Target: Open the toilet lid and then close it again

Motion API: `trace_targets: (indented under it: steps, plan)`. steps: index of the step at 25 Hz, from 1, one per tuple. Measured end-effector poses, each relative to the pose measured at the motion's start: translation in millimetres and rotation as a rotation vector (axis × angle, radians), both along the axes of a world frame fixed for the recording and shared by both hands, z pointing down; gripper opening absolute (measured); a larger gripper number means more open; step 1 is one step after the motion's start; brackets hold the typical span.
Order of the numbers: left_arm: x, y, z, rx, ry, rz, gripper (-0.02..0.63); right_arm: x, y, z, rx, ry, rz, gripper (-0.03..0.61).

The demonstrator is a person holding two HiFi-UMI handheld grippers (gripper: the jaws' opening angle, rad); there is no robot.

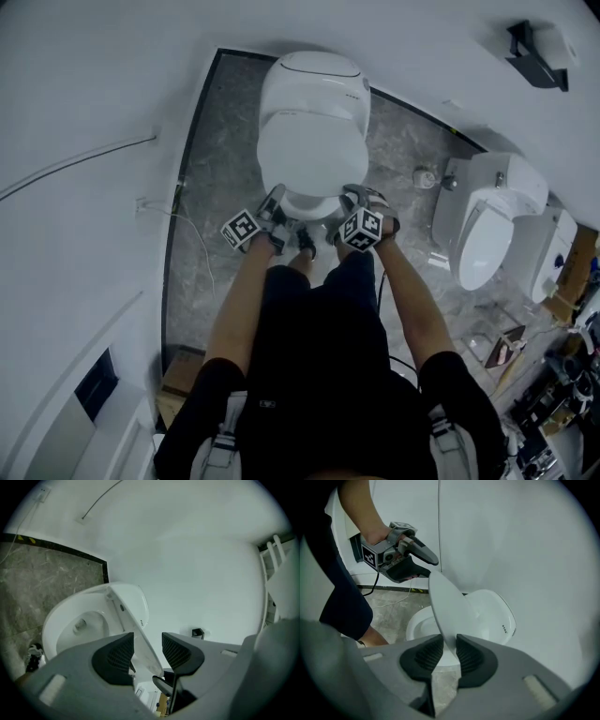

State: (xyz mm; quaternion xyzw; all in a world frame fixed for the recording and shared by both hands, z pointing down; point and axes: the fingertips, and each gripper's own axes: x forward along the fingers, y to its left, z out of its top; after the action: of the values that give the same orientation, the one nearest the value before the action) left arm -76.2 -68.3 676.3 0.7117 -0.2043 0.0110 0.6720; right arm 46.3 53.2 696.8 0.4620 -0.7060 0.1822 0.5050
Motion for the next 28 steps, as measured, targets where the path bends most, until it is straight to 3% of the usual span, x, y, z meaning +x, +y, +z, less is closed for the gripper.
trace_targets:
  steps: [5, 6, 8, 12, 16, 18, 21, 24, 28]
  plan:
    - [-1, 1, 20, -0.004, -0.077, 0.037, 0.161, -11, 7, 11, -0.027, -0.007, -0.004, 0.097]
    - [-2, 1, 23, 0.001, -0.109, 0.036, 0.107, -12, 8, 13, -0.034, -0.012, 0.005, 0.1]
    - [-3, 2, 27, -0.004, -0.149, 0.025, 0.084, -9, 10, 14, -0.048, -0.035, 0.059, 0.108]
    - [-7, 2, 28, -0.022, -0.134, 0.0, 0.08, -9, 17, 6, -0.035, -0.141, 0.234, 0.114]
    - [-10, 9, 37, -0.011, -0.165, 0.041, 0.08, 10, 39, 8, 0.001, -0.303, 0.48, 0.126]
    - [-14, 13, 42, -0.008, -0.181, 0.047, 0.081, 20, 51, 12, 0.001, -0.373, 0.601, 0.175]
    - [-17, 15, 46, -0.007, -0.198, 0.037, 0.081, 34, 63, 23, 0.003, -0.461, 0.74, 0.204]
    - [-21, 21, 53, 0.001, -0.243, 0.048, 0.081, 38, 69, 35, -0.014, -0.614, 0.902, 0.221]
    - [-25, 25, 66, 0.025, -0.293, 0.061, 0.106, 38, 66, 53, -0.041, -0.707, 1.0, 0.244]
